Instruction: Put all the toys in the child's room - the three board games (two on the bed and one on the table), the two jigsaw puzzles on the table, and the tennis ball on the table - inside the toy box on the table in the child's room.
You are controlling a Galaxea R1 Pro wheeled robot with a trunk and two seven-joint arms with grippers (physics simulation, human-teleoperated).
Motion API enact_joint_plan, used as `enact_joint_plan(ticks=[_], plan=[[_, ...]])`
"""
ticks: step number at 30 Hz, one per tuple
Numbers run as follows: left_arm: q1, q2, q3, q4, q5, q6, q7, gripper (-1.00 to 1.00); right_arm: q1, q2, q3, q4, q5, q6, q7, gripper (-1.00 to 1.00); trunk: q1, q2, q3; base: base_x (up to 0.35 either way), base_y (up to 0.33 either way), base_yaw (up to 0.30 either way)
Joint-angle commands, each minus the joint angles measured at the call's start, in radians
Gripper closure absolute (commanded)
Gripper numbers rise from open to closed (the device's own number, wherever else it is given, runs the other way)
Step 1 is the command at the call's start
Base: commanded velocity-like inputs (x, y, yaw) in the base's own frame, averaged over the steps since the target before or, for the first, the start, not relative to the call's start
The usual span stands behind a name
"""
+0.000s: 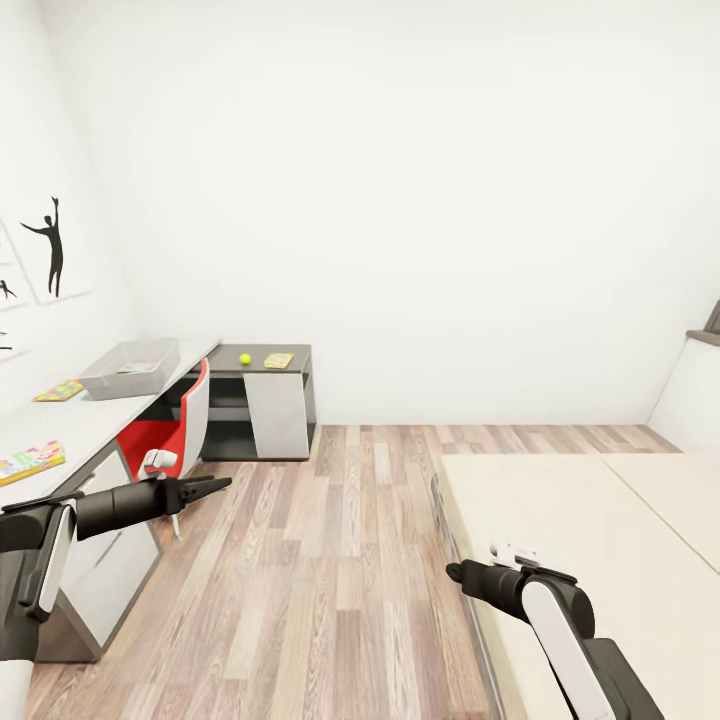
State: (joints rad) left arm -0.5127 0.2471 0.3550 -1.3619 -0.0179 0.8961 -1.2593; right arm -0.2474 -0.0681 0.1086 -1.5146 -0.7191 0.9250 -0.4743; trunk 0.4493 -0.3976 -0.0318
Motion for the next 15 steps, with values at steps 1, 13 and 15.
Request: enact_joint_plan(ticks=[1,13,15], plan=[[-0.001,0.0,0.001,0.0,-0.002,0.01,-0.005,-1.0,-0.001,-0.001,0.002,-0.001,-0.01,0.002,-0.01,-1.0,0.001,-0.002,-0.002,-0.02,0.0,0.0],[-0.001,0.0,0.001,0.0,-0.002,0.01,-0.006,-1.0,-0.001,-0.001,0.002,-0.001,-0.01,0.002,-0.01,-1.0,0.001,-0.002,-0.002,-0.005,0.0,0.0],[-0.001,0.0,0.001,0.0,-0.002,0.01,-0.006,-1.0,-0.001,-0.001,0.002,-0.001,-0.01,0.002,-0.01,-1.0,0.001,-0.002,-0.002,0.0,0.0,0.0]])
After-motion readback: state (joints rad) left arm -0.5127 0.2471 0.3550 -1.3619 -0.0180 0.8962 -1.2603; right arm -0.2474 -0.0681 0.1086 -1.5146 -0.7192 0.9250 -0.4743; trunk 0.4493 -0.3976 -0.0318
